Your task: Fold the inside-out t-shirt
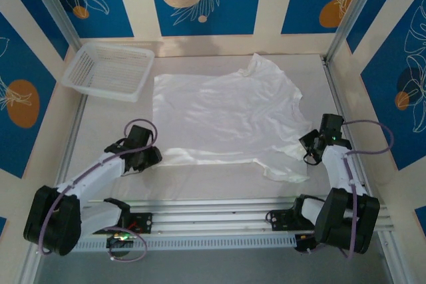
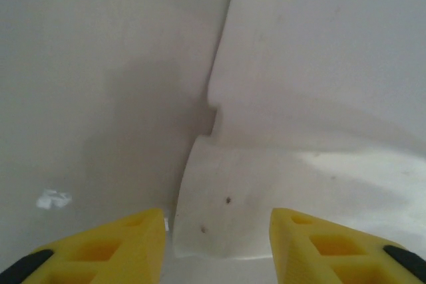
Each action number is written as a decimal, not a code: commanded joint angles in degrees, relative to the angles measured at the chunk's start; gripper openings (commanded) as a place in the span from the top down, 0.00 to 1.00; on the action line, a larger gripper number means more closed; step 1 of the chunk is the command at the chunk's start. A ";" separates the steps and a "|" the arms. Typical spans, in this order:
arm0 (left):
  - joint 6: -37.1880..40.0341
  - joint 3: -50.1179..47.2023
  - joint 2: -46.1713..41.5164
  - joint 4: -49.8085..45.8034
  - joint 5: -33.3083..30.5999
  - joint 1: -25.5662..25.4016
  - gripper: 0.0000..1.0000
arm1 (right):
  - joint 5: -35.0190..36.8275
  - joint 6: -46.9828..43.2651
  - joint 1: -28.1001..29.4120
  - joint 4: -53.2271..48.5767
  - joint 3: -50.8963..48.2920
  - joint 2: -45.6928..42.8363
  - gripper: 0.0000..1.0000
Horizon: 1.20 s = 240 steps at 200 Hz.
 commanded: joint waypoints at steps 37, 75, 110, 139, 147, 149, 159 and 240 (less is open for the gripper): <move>-2.28 -1.53 3.47 5.98 -0.86 -0.28 0.54 | -0.78 0.57 0.96 0.60 -0.06 1.07 1.00; -1.29 -1.45 8.20 9.08 3.79 -0.28 0.56 | -0.44 0.21 0.96 0.82 -0.46 0.91 1.00; -0.19 -1.30 9.65 10.87 6.54 -0.30 0.84 | -0.27 0.42 1.19 1.06 -0.77 1.34 1.00; 0.60 -1.01 7.51 8.09 4.84 -0.26 1.00 | 1.58 2.08 1.13 -0.21 -0.78 0.80 1.00; 0.95 -0.93 6.38 7.02 4.20 -0.31 1.00 | 2.41 2.88 1.13 -0.62 -1.32 0.04 1.00; 1.04 -0.92 6.07 6.64 4.08 -0.29 1.00 | 2.58 3.22 1.13 -0.77 -1.45 -0.22 1.00; 1.29 -1.05 4.25 5.19 3.41 -0.26 1.00 | 3.81 4.81 1.05 -1.62 -2.59 -1.87 1.00; 0.08 -1.63 -12.77 -5.32 1.26 -0.57 1.00 | 3.84 10.14 1.04 -7.65 -8.87 -16.98 1.00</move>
